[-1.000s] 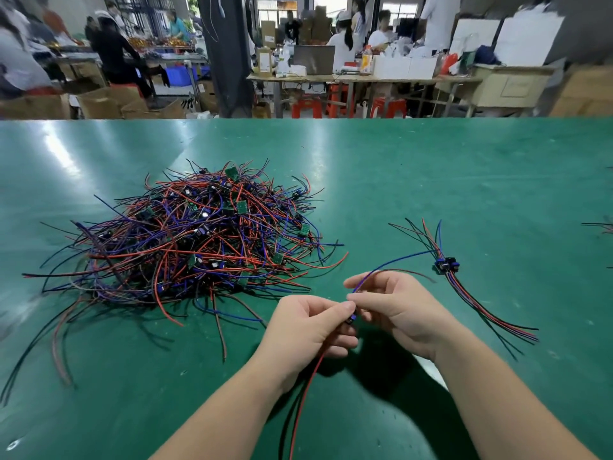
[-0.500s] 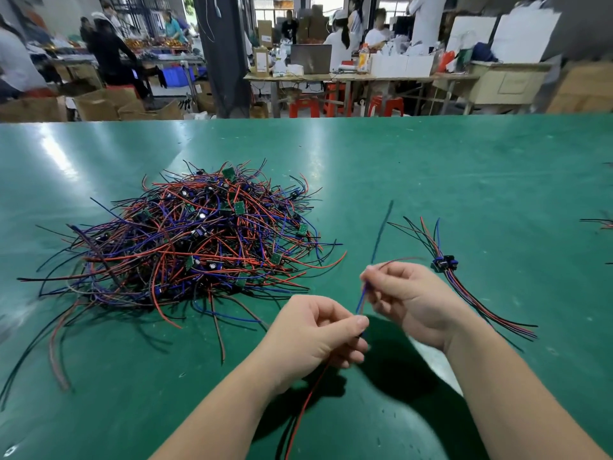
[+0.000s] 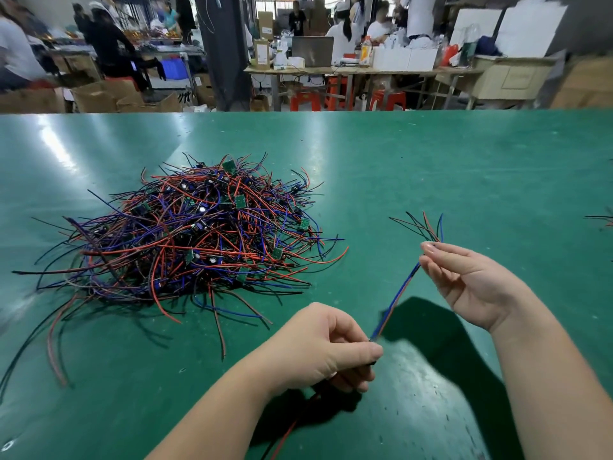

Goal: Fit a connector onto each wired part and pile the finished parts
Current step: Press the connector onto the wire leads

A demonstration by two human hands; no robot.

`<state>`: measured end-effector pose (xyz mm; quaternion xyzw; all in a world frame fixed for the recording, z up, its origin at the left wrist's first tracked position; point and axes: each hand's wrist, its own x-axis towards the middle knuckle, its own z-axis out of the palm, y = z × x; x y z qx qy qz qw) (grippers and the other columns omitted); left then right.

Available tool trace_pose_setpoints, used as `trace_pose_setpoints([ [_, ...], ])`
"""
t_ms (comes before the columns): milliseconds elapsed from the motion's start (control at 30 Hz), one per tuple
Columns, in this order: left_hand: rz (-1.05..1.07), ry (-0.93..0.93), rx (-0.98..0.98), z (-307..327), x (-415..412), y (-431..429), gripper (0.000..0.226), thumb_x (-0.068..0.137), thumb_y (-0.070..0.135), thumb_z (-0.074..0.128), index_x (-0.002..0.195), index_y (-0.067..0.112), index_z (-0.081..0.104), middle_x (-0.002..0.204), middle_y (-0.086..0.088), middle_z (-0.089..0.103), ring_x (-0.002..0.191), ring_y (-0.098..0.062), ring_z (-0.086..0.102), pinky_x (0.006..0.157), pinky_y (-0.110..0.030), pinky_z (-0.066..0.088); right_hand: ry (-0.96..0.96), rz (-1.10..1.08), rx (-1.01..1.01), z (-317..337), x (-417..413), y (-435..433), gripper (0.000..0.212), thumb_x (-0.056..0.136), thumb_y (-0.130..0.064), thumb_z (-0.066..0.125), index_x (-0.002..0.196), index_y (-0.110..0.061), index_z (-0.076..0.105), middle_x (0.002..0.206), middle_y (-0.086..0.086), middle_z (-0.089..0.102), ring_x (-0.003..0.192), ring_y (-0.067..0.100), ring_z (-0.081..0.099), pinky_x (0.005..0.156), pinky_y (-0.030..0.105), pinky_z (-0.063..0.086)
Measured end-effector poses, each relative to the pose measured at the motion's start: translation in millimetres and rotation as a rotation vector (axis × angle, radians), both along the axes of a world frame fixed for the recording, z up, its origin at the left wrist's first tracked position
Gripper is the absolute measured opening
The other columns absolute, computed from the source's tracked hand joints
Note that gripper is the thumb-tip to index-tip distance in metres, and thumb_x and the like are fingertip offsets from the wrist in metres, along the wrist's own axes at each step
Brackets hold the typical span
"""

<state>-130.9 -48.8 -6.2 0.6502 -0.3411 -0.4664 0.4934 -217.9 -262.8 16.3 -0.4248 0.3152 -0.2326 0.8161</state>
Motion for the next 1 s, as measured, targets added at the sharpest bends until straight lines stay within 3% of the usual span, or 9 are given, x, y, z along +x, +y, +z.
trace_pose_setpoints([
  [133,-0.041,-0.012,0.036,-4.5,1.0,1.2,0.017,0.086,0.017,0.07,0.071,0.014,0.063,0.066,-0.004,0.07,0.058,-0.016,0.068,0.052,-0.022,0.053,-0.068,-0.178,0.034,-4.7,-1.3,-10.6,0.008,0.086,0.006,0.058,0.081,0.0,0.058,0.069,0.012,0.066,0.059,0.013,0.07,0.052,0.013,0.052],
  [200,0.04,0.016,-0.01,-7.2,-1.3,-2.9,0.016,0.086,0.018,0.07,0.072,0.013,0.063,0.067,-0.005,0.071,0.057,-0.016,0.068,0.051,-0.022,0.052,-0.056,-0.21,0.007,-5.4,-1.2,-11.1,0.013,0.088,0.005,0.058,0.08,-0.005,0.056,0.069,0.01,0.059,0.054,0.013,0.067,0.048,0.014,0.051],
  [300,0.315,0.115,-0.134,-9.1,0.9,-12.3,0.016,0.085,0.021,0.069,0.077,0.009,0.062,0.068,-0.008,0.071,0.055,-0.014,0.066,0.048,-0.02,0.051,0.052,-0.029,-0.151,-6.8,3.2,3.8,0.015,0.088,-0.006,0.061,0.077,-0.013,0.055,0.056,0.003,0.051,0.044,0.011,0.057,0.037,0.015,0.041],
  [467,0.567,0.131,-0.255,-11.6,15.2,-11.9,0.023,0.076,0.032,0.068,0.08,0.009,0.065,0.073,-0.006,0.072,0.055,-0.018,0.068,0.049,-0.024,0.054,0.072,0.371,-0.599,-12.4,17.0,54.7,0.005,0.083,-0.008,0.069,0.08,-0.011,0.067,0.069,0.01,0.066,0.054,0.016,0.061,0.05,0.021,0.048],
  [600,0.578,-0.208,-0.207,-20.3,20.3,-11.2,0.011,0.088,0.026,0.065,0.08,0.021,0.069,0.069,0.005,0.07,0.061,-0.023,0.071,0.061,-0.037,0.059,0.132,0.37,-0.811,-22.8,25.3,74.2,0.008,0.08,-0.006,0.074,0.086,-0.011,0.072,0.079,0.012,0.073,0.066,0.017,0.067,0.069,0.035,0.054],
  [700,0.543,-0.403,-0.216,-24.0,19.6,-12.6,0.012,0.092,0.016,0.061,0.09,0.025,0.069,0.076,0.013,0.07,0.068,-0.009,0.071,0.062,-0.025,0.057,0.108,0.31,-0.773,-23.5,25.2,72.3,0.008,0.079,-0.005,0.074,0.085,-0.009,0.072,0.079,0.011,0.074,0.07,0.017,0.069,0.067,0.031,0.056],
  [767,0.496,-0.653,-0.248,-24.0,19.3,-12.1,0.017,0.091,0.015,0.062,0.102,0.024,0.07,0.092,0.019,0.067,0.086,0.001,0.065,0.078,-0.012,0.049,0.087,0.278,-0.748,-21.9,25.4,70.9,0.01,0.078,-0.002,0.074,0.08,-0.011,0.072,0.076,0.011,0.073,0.07,0.02,0.068,0.06,0.027,0.055],
  [833,0.425,-0.789,-0.277,-25.0,18.3,-12.9,0.027,0.09,0.013,0.062,0.115,0.021,0.068,0.105,0.02,0.06,0.097,0.001,0.058,0.087,-0.012,0.044,0.097,0.207,-0.762,-17.0,28.1,65.6,0.02,0.077,0.006,0.07,0.075,-0.014,0.071,0.07,0.007,0.072,0.067,0.021,0.067,0.057,0.024,0.054],
  [1000,0.276,-0.907,-0.257,-28.1,16.1,-12.3,0.03,0.09,0.015,0.061,0.118,0.024,0.065,0.12,0.011,0.054,0.109,0.002,0.049,0.095,-0.011,0.036,0.249,-0.338,-0.996,10.2,17.2,5.4,0.022,0.074,-0.002,0.067,0.076,-0.023,0.069,0.072,-0.003,0.071,0.07,0.017,0.069,0.072,0.034,0.056],
])
